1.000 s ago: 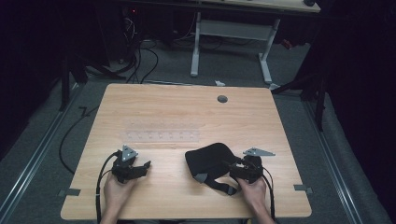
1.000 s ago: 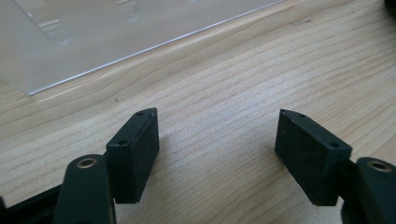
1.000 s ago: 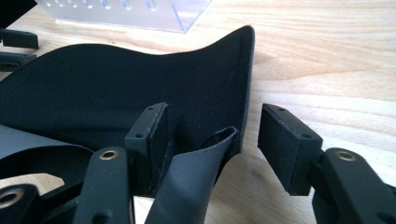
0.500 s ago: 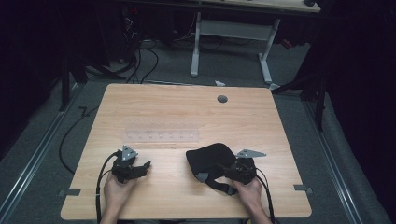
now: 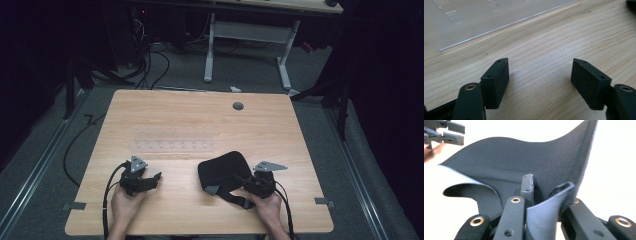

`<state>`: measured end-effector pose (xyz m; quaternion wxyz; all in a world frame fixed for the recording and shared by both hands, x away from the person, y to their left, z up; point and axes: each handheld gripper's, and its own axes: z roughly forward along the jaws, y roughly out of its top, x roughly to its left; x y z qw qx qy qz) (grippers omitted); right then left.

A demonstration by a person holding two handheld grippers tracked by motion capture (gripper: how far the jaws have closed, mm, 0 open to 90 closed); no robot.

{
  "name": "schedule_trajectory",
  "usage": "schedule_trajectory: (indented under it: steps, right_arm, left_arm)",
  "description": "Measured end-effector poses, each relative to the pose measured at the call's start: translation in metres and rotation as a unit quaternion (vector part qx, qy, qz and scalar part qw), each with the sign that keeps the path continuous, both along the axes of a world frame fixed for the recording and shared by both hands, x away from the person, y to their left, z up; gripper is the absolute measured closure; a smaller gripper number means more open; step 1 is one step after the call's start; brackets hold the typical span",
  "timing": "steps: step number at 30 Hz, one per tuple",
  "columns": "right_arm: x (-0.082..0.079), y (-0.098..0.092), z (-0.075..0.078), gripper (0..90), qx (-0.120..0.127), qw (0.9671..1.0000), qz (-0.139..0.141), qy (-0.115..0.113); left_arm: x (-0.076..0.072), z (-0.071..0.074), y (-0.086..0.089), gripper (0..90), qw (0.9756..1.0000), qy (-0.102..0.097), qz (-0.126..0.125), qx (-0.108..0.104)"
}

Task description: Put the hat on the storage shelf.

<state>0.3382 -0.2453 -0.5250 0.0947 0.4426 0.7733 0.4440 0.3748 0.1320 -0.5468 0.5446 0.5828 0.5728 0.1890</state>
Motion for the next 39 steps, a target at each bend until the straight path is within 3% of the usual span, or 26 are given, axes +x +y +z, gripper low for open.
schedule_trajectory:
  steps: [11,39]
  right_arm:
    - [-0.003,-0.001,0.007,84.3,0.012,0.9999,0.008,0.000]
    - [-0.013,-0.013,0.032,85.0,0.025,0.9997,0.003,-0.007]
  left_arm:
    - [0.000,0.000,0.000,32.0,1.0000,0.000,0.000,0.001]
    - [0.001,0.000,0.002,28.9,1.0000,0.000,0.002,0.005]
